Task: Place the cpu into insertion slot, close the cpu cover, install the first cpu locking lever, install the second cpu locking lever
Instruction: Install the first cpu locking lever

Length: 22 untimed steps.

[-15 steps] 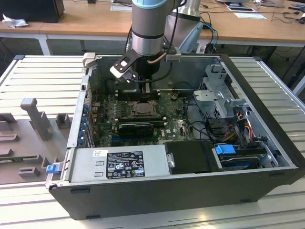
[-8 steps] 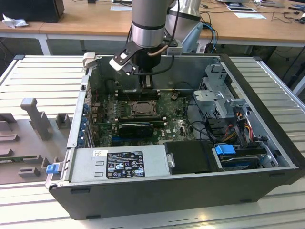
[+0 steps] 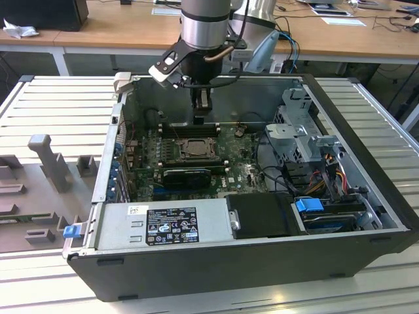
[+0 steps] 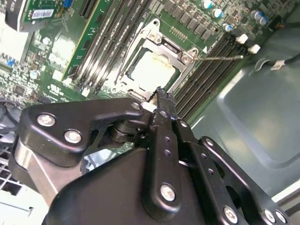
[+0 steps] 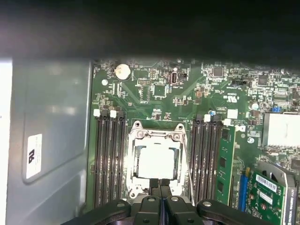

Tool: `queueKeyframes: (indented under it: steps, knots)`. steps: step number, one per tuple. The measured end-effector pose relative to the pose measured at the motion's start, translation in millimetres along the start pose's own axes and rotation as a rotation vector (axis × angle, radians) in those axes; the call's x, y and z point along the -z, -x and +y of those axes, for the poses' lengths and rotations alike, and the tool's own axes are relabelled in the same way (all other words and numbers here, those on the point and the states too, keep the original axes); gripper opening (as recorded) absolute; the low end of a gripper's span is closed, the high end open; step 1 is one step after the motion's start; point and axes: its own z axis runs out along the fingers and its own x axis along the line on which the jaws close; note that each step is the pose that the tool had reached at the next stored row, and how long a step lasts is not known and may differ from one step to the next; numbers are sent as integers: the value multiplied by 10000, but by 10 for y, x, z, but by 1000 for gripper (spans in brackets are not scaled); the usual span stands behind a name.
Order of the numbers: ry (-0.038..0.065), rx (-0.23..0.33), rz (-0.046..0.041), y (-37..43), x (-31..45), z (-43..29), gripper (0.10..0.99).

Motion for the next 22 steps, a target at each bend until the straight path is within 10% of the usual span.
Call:
queueKeyframes:
  steps: [22]
  knots:
    - [-113,4714,-42,0,-8,2,106]
